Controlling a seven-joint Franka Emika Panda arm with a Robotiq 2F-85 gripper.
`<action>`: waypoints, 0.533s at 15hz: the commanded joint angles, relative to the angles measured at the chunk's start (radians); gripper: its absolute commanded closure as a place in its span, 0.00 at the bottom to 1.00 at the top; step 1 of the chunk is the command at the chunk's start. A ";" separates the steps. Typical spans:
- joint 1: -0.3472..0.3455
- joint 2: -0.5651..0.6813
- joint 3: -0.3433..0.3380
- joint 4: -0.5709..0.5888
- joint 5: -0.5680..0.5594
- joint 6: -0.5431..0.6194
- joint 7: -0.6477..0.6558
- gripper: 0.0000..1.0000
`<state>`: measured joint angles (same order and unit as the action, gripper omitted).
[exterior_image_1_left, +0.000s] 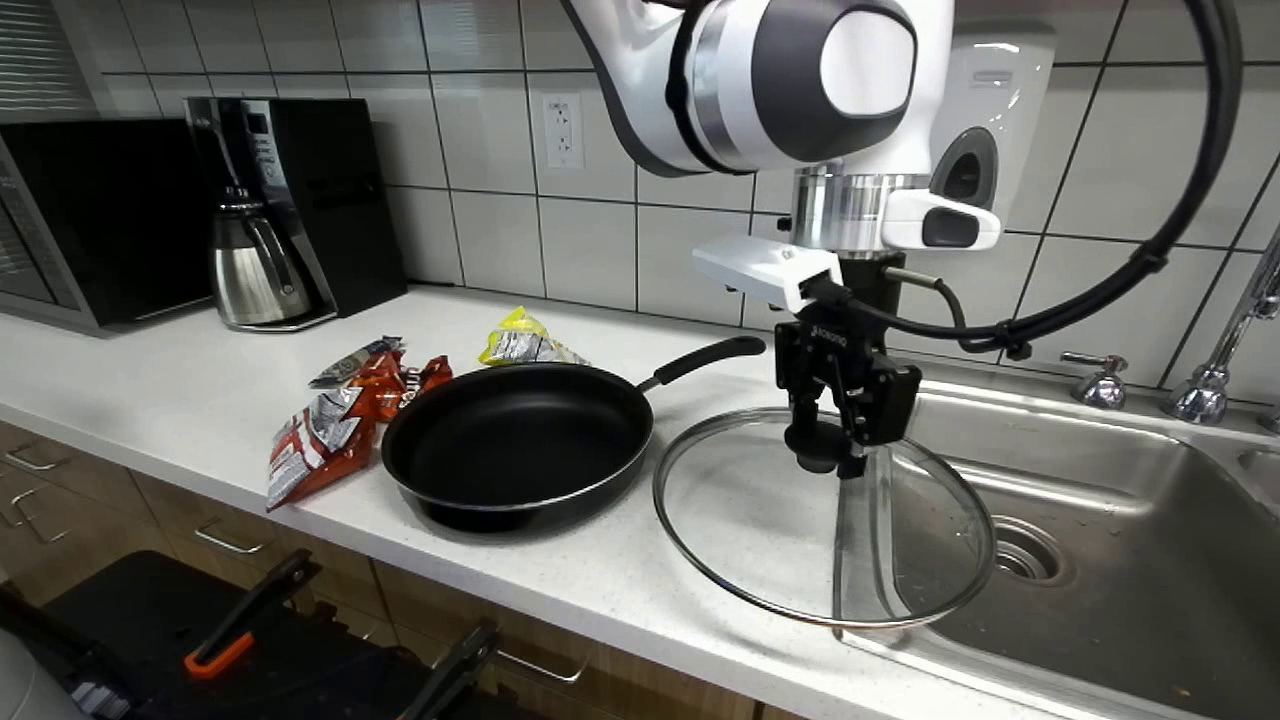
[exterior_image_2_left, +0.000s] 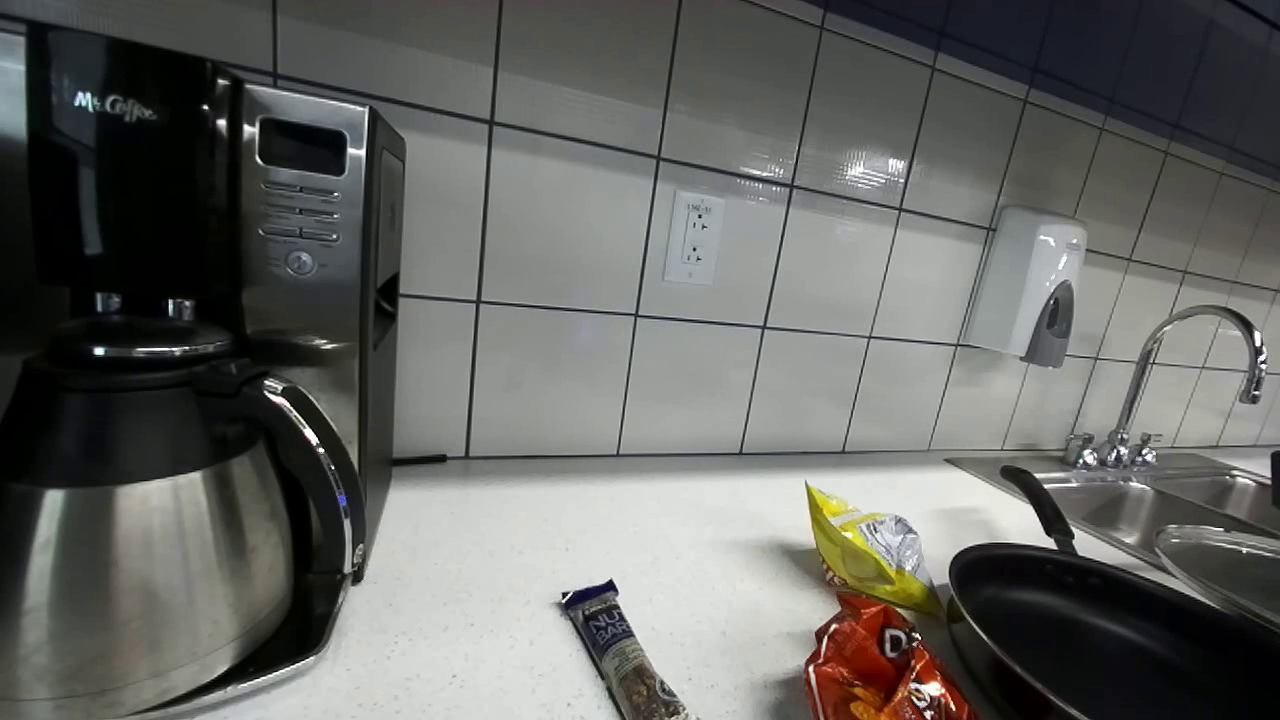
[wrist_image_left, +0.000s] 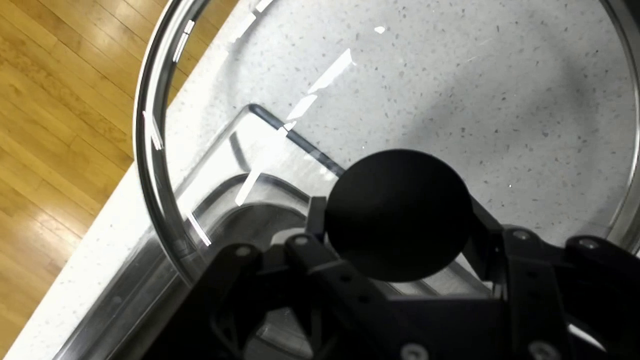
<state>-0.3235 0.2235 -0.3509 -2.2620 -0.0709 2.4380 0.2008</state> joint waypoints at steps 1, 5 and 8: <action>0.006 0.027 0.000 0.048 0.029 -0.006 0.026 0.61; 0.007 0.062 0.001 0.069 0.057 -0.004 0.026 0.61; 0.010 0.086 -0.001 0.083 0.061 -0.005 0.031 0.61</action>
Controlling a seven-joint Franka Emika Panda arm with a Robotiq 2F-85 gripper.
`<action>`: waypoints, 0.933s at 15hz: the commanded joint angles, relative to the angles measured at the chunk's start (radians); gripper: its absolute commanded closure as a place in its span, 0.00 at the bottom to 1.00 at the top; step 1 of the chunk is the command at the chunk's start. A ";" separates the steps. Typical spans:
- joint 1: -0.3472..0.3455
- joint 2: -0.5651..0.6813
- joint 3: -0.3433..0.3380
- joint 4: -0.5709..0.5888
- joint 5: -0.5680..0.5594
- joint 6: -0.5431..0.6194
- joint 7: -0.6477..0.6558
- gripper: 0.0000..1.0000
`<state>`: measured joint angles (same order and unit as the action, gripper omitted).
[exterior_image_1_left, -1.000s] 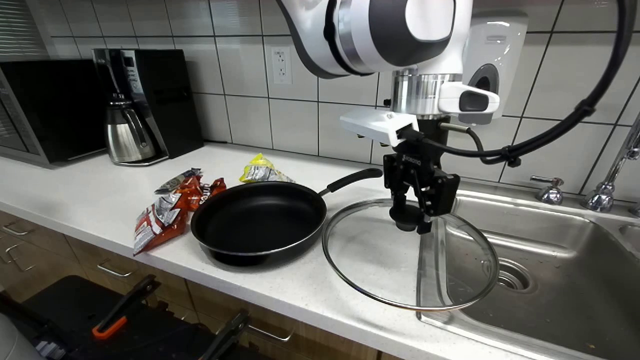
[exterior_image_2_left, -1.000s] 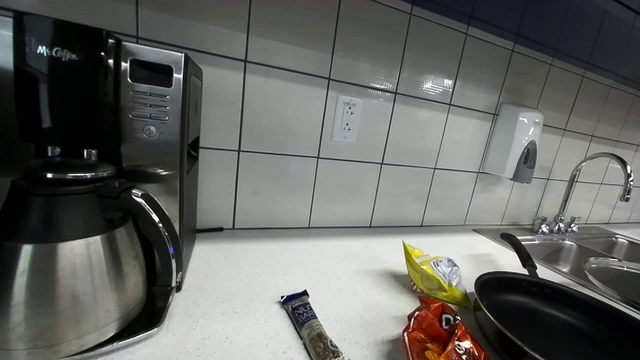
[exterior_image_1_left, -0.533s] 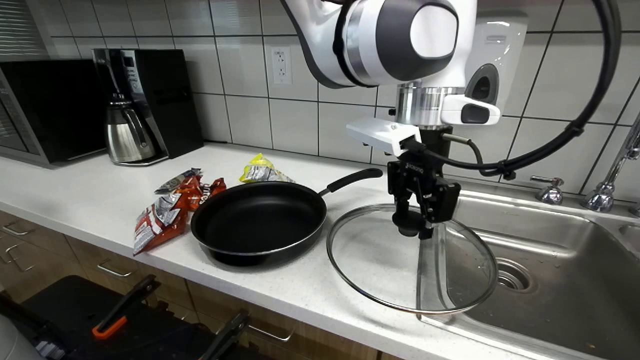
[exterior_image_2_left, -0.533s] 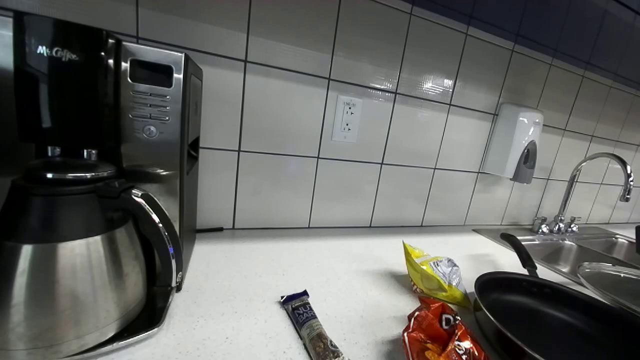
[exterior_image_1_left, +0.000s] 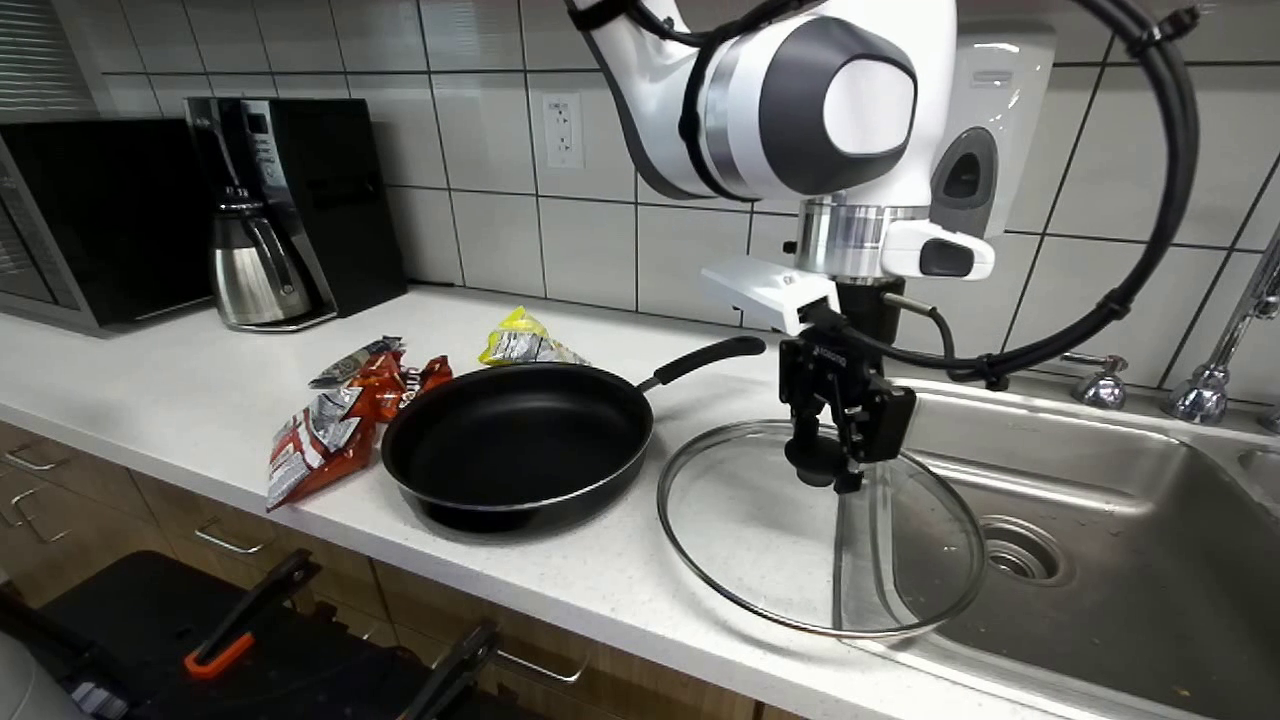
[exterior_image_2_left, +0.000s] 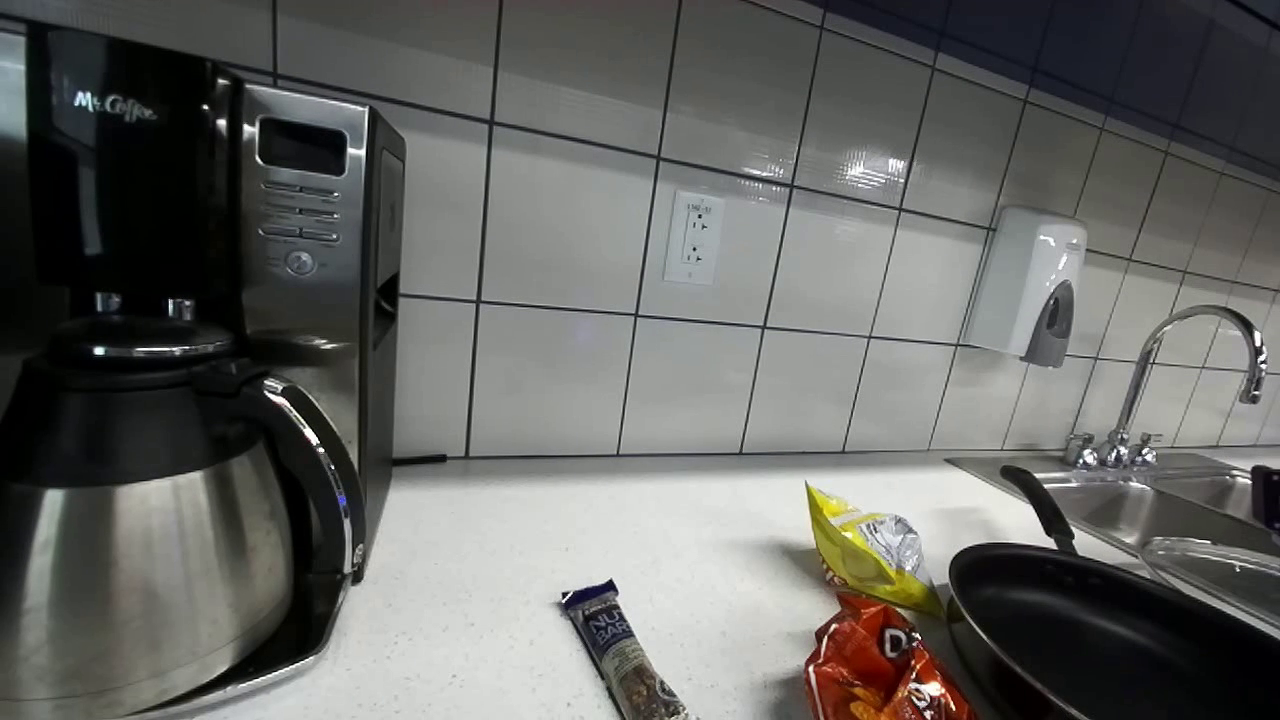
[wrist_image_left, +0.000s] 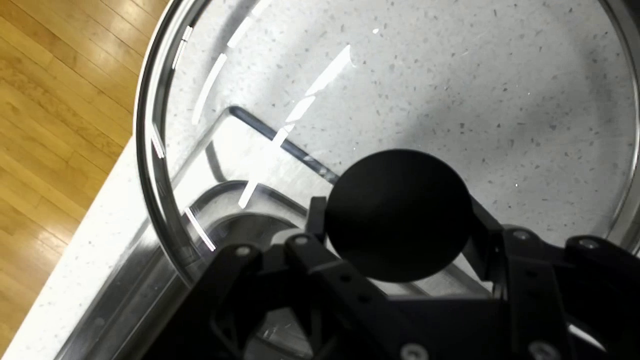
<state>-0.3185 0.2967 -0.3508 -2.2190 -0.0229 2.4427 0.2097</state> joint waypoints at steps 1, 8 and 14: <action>0.006 0.018 -0.001 0.042 0.013 -0.009 0.025 0.61; 0.016 0.052 -0.003 0.056 0.007 -0.015 0.034 0.61; 0.017 0.078 -0.002 0.067 0.011 -0.019 0.037 0.61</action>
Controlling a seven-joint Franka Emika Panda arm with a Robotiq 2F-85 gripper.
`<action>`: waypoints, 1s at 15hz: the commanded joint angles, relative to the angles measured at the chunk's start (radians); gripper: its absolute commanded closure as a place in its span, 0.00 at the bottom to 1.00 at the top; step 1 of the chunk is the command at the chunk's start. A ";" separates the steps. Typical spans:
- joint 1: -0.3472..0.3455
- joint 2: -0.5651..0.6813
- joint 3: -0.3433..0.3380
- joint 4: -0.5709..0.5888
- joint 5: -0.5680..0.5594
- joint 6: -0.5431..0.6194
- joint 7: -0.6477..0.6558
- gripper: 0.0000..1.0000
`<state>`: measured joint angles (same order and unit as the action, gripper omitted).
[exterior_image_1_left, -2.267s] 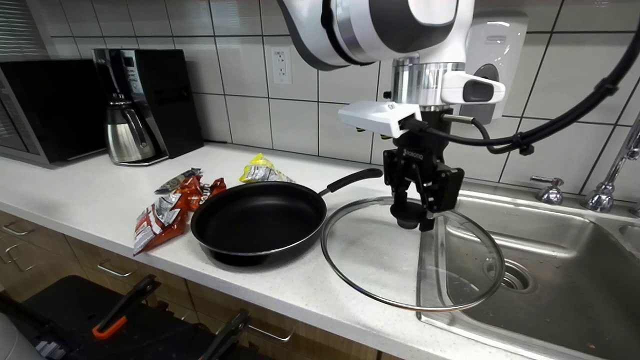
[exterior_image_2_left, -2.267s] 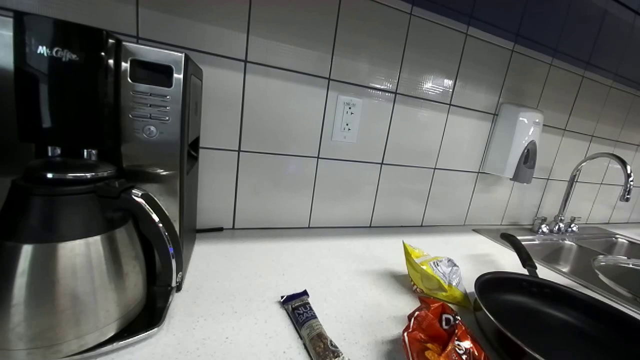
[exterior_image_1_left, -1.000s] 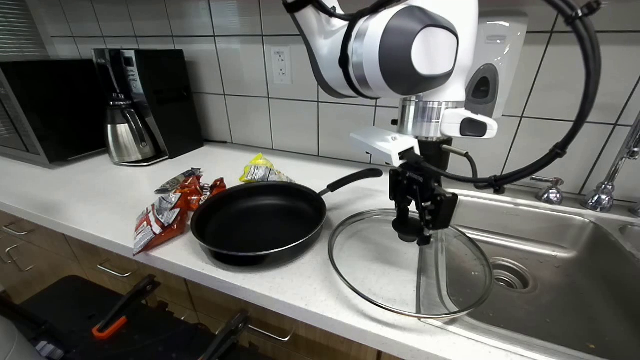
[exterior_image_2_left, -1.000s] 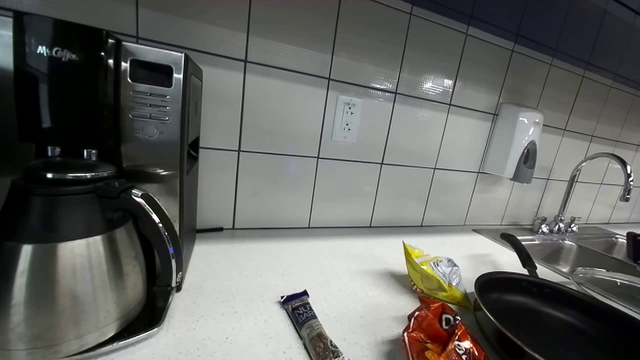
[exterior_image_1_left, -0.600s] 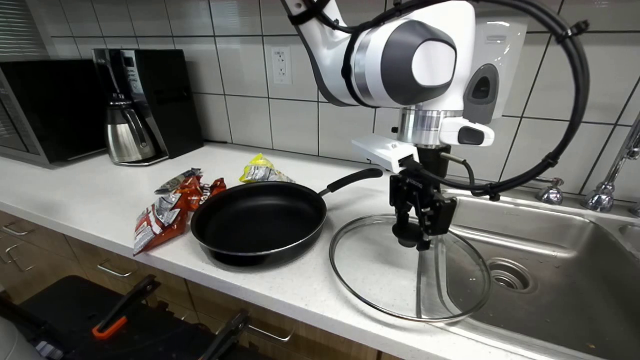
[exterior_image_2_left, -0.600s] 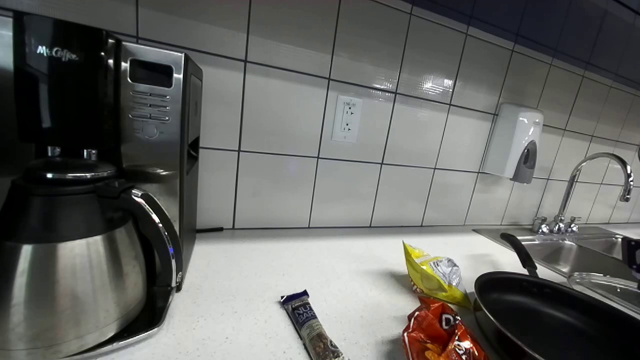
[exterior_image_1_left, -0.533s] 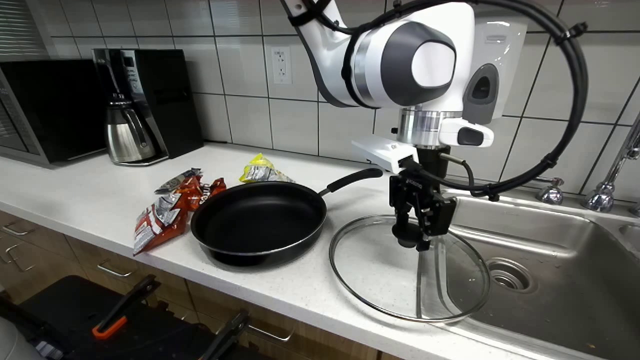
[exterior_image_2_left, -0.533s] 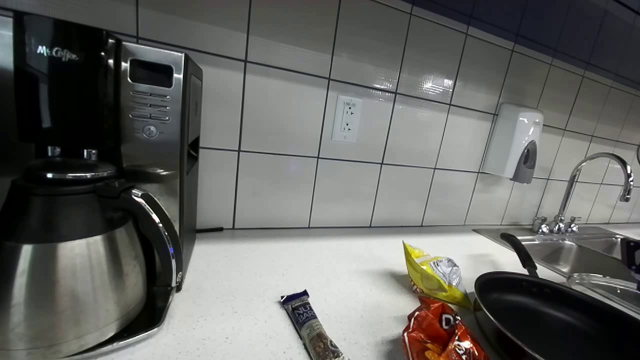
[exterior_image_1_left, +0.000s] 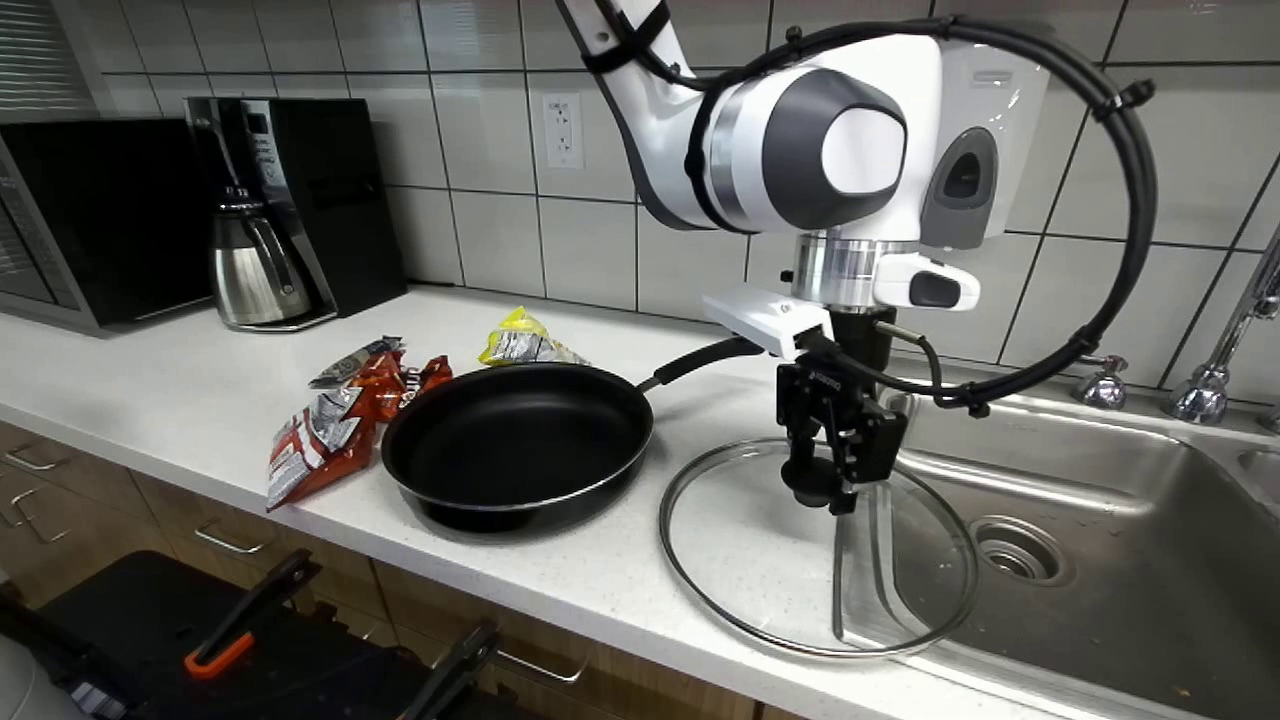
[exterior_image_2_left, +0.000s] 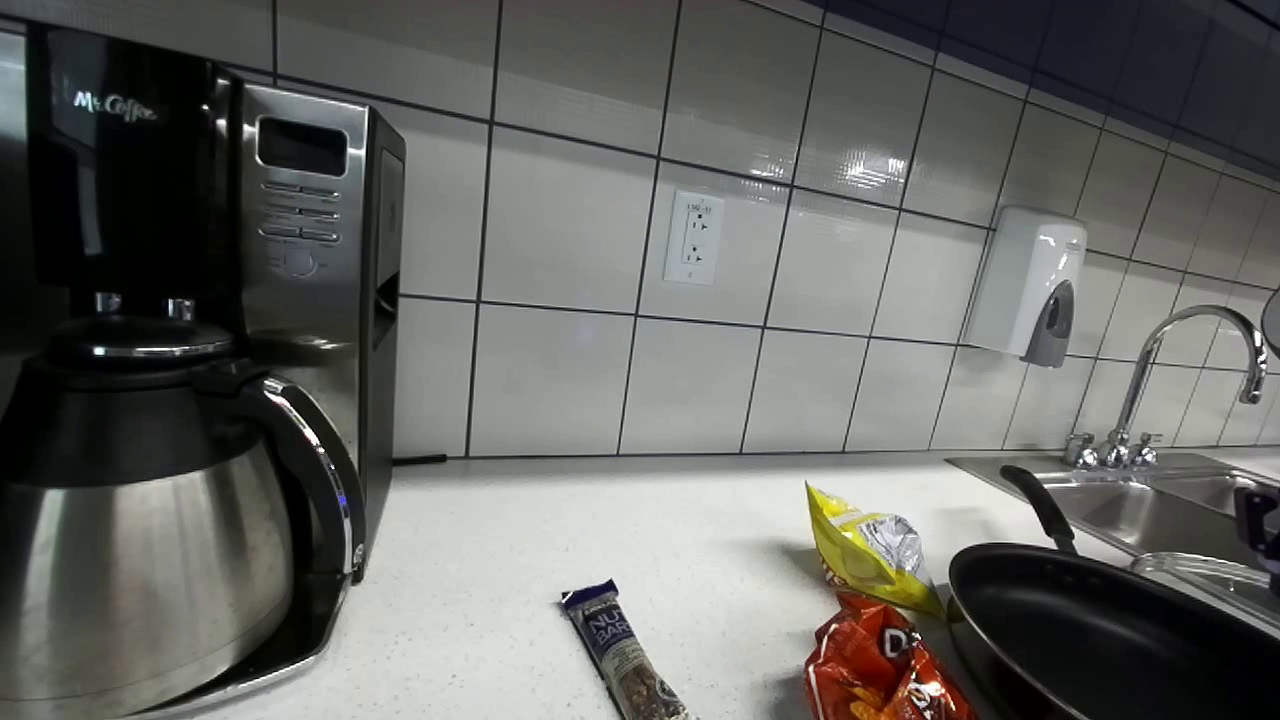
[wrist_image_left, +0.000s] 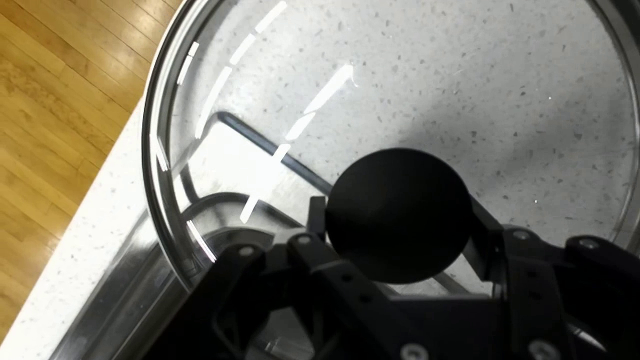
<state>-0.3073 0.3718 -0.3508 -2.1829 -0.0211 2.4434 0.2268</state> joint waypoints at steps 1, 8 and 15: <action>0.006 0.004 -0.002 0.032 0.009 -0.020 0.020 0.61; 0.008 0.005 -0.003 0.035 0.005 -0.025 0.019 0.10; 0.022 -0.053 -0.010 0.016 -0.016 -0.019 0.020 0.00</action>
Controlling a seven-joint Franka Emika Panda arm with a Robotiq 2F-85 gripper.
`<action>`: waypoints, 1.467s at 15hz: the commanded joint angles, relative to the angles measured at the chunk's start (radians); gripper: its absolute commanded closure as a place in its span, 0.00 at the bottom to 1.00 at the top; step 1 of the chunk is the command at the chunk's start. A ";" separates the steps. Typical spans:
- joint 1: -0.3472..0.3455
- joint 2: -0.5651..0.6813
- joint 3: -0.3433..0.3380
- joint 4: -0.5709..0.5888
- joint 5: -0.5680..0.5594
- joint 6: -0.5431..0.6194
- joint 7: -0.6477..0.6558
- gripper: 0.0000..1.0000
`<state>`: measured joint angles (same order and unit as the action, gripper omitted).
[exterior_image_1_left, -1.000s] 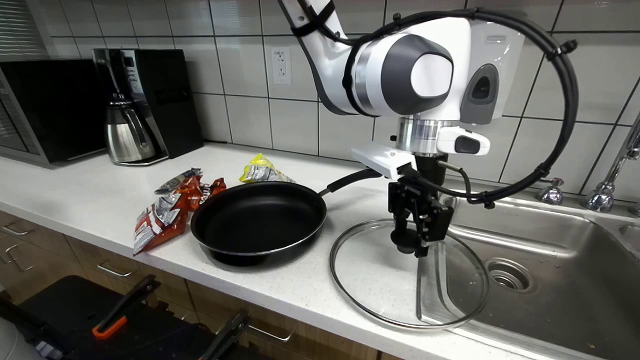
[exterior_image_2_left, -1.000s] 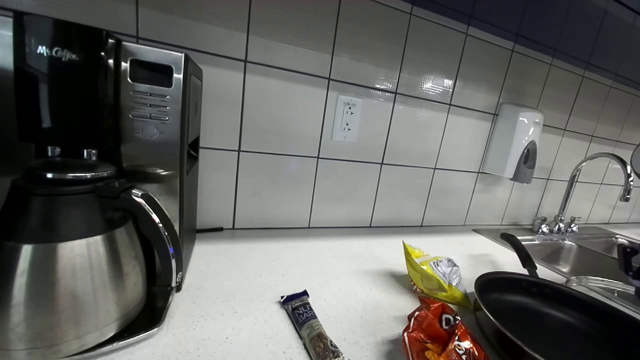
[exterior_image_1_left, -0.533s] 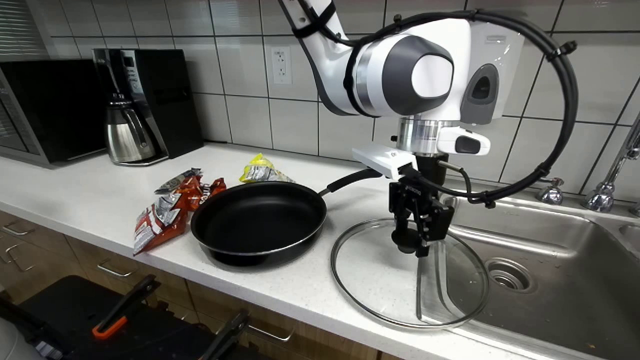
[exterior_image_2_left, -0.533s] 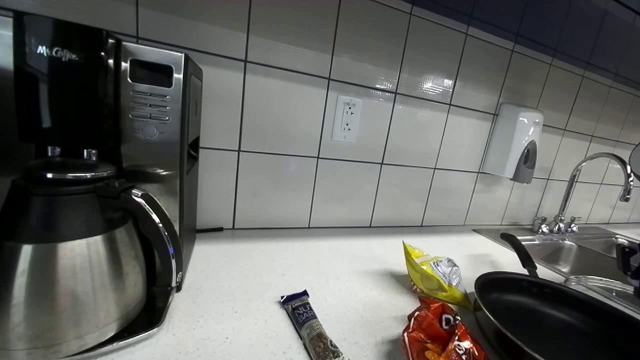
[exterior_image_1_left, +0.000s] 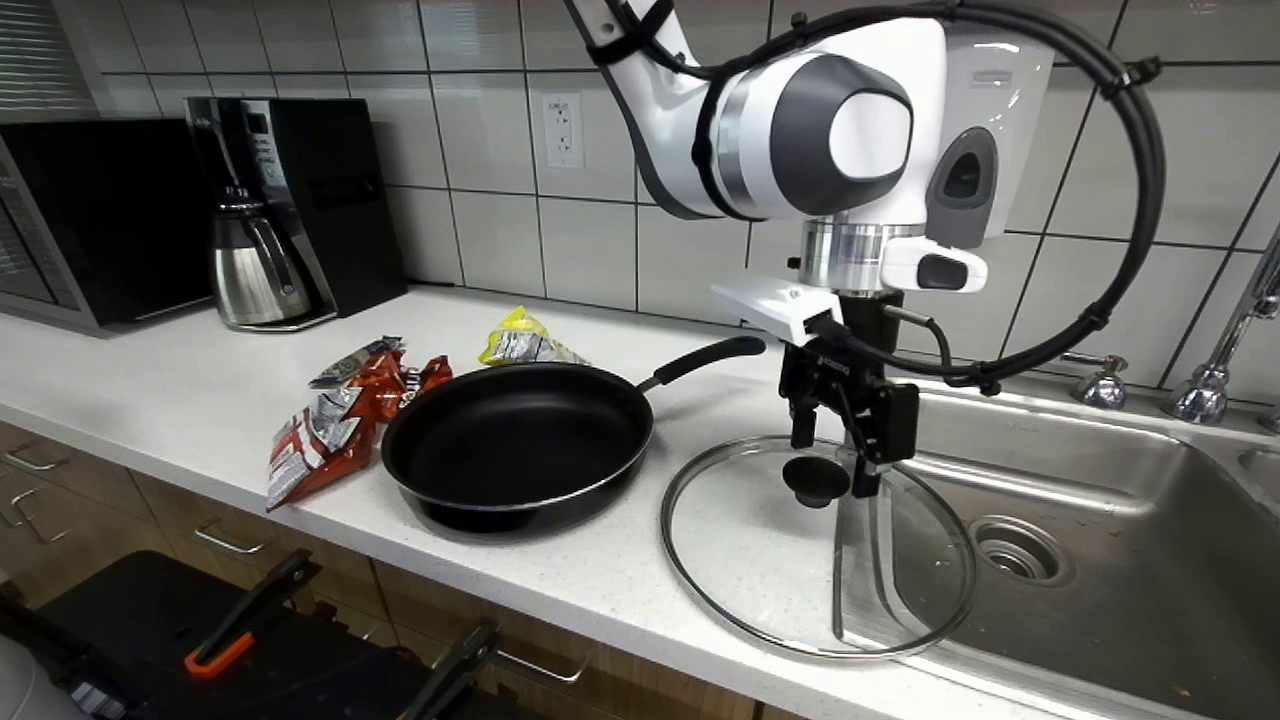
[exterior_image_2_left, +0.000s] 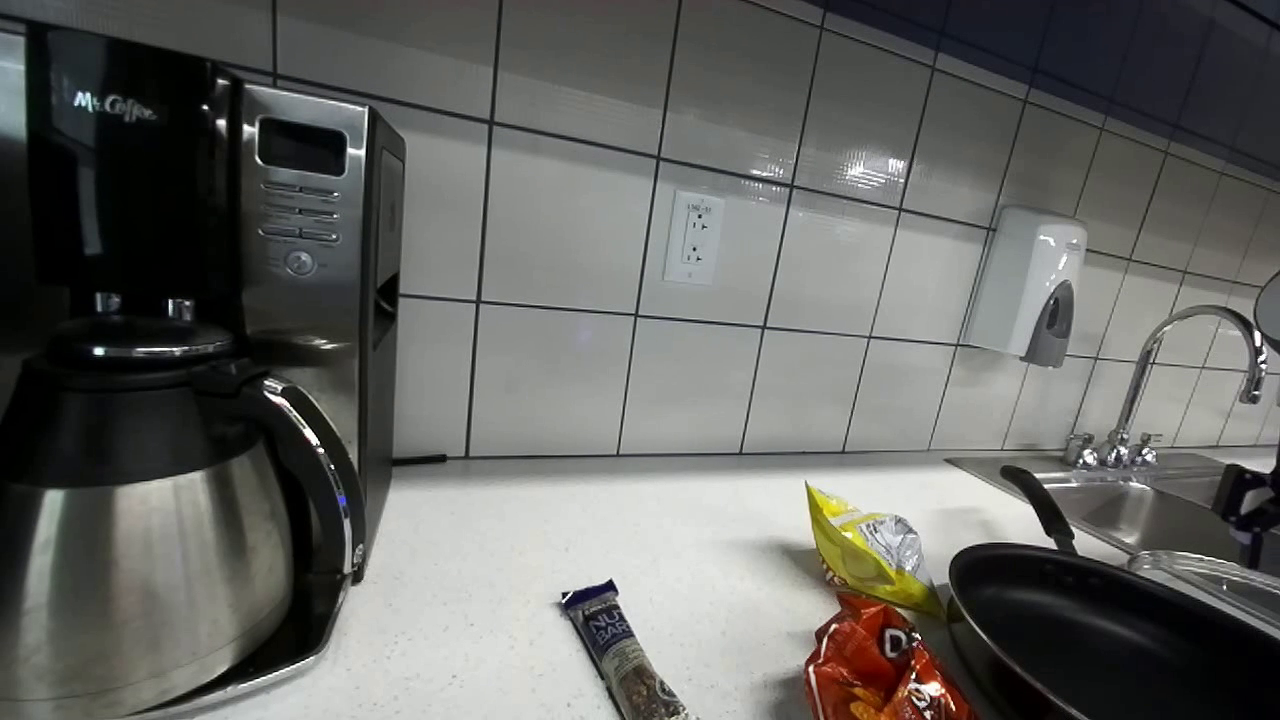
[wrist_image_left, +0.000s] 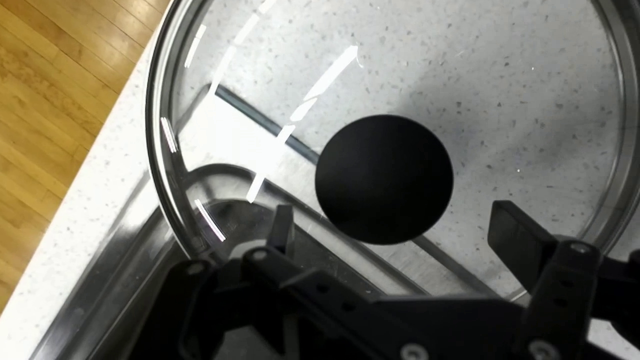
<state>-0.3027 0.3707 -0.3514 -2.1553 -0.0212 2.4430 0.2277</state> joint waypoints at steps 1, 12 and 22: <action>0.023 -0.070 -0.011 -0.017 -0.024 -0.028 0.019 0.00; 0.101 -0.192 0.029 -0.028 -0.066 -0.077 0.029 0.00; 0.187 -0.223 0.128 -0.029 -0.048 -0.113 0.070 0.00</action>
<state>-0.1305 0.1849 -0.2535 -2.1678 -0.0583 2.3670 0.2584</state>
